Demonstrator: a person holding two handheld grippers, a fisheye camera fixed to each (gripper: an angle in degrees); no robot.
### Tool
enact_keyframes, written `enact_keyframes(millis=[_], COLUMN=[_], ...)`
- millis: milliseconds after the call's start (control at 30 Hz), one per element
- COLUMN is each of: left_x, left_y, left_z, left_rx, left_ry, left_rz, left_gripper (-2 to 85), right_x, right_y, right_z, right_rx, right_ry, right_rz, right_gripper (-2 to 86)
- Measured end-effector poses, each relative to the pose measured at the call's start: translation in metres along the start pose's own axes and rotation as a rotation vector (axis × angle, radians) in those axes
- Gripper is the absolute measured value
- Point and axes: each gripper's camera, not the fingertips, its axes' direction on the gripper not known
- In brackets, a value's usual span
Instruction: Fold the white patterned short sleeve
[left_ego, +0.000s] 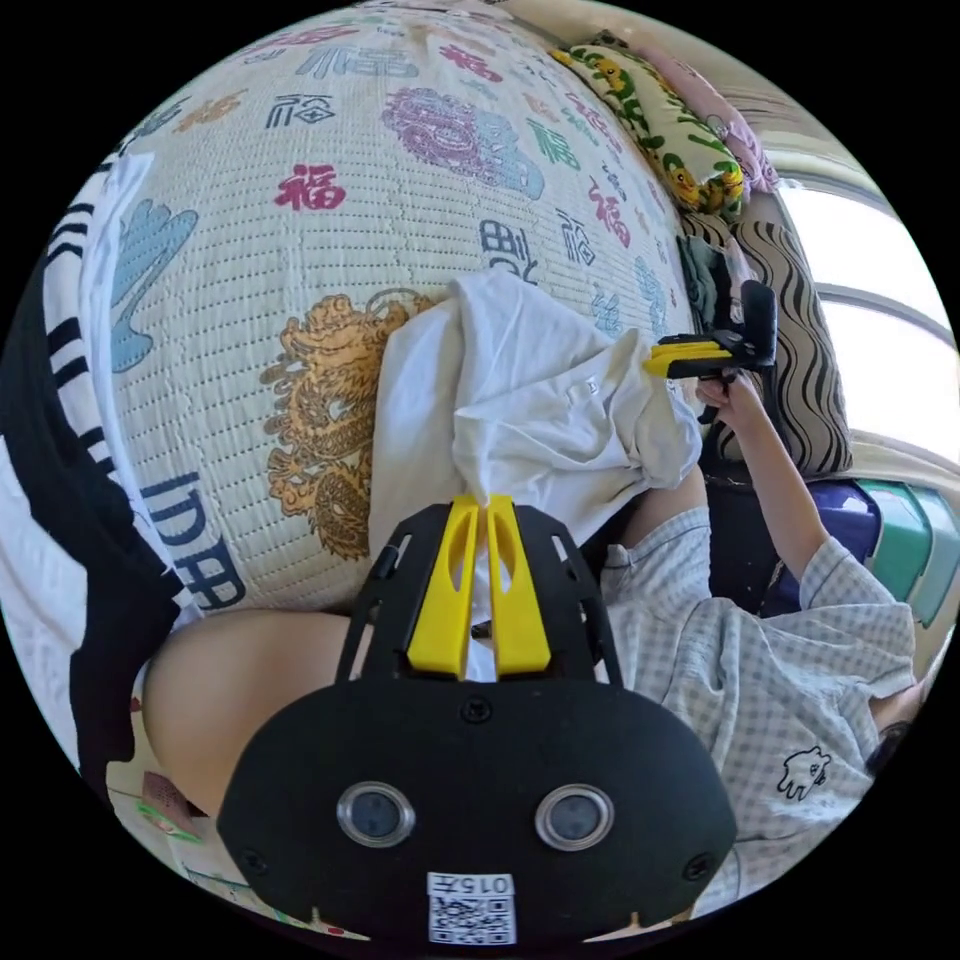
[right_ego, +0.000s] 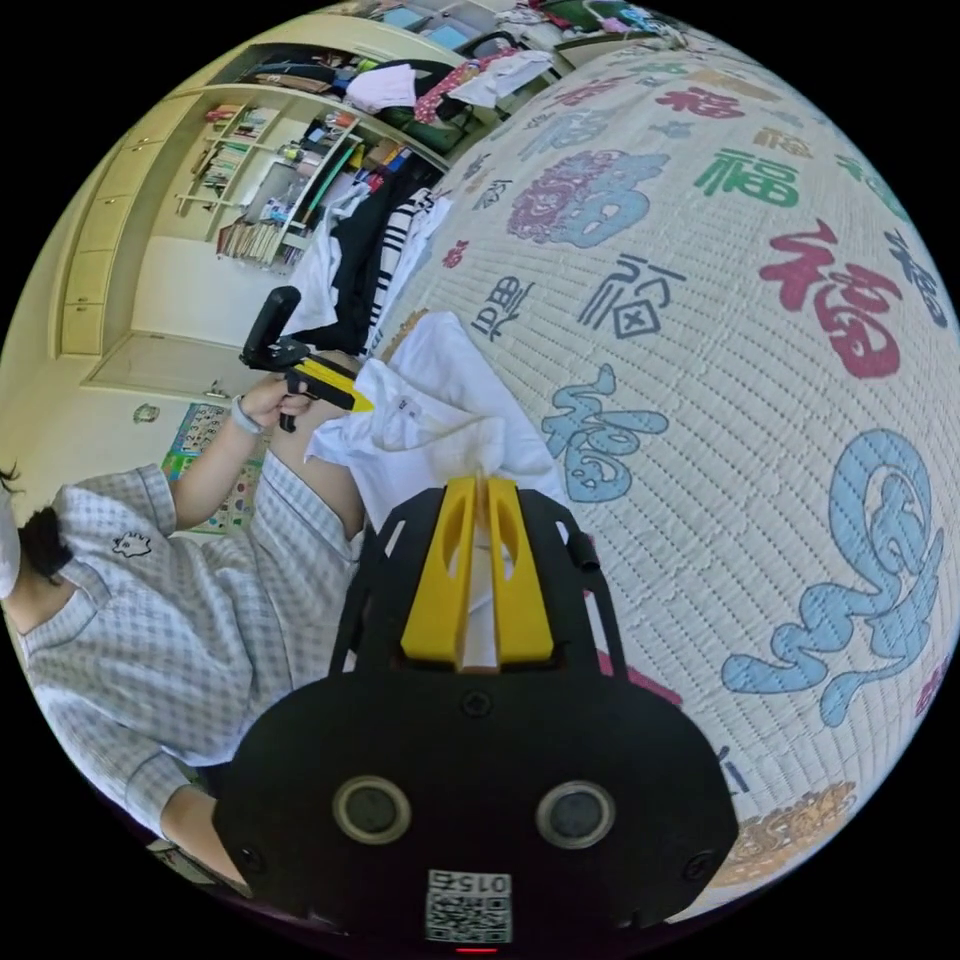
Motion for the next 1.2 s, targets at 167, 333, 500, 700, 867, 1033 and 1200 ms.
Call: enact_keyframes(millis=[167,333,500,700,867,1033,1200], left_x=[0.056,0.136,0.240,0.350,0.426,0.479,0.508], left_y=[0.028,0.080,0.139,0.211,0.283,0.340,0.353], left_z=[-0.010,-0.052,-0.081,-0.115,-0.149,-0.174,-0.186], left_rx=[0.177,0.449,0.658,0.853,1.005,1.162,1.250], left_ry=[-0.089,-0.147,-0.247,-0.299,-0.367,-0.473,-0.570], left_rz=[0.116,0.296,0.539,0.785,0.966,1.072,1.114], left_gripper=[-0.8,-0.8,-0.8,-0.8,-0.7,-0.6,-0.7], right_x=[-0.063,-0.177,-0.326,-0.493,-0.608,-0.692,-0.734], right_y=[0.005,0.047,0.122,0.178,0.215,0.237,0.229], right_z=[-0.024,-0.099,-0.182,-0.232,-0.271,-0.307,-0.342], right_rx=[0.122,0.364,0.688,0.868,1.013,1.117,1.155], right_ry=[0.016,0.198,0.325,0.583,0.688,0.759,0.857], right_rz=[-0.006,-0.030,-0.090,-0.156,-0.257,-0.368,-0.418], right_gripper=[0.2,0.0,0.0,0.0,-0.2,-0.3,-0.3])
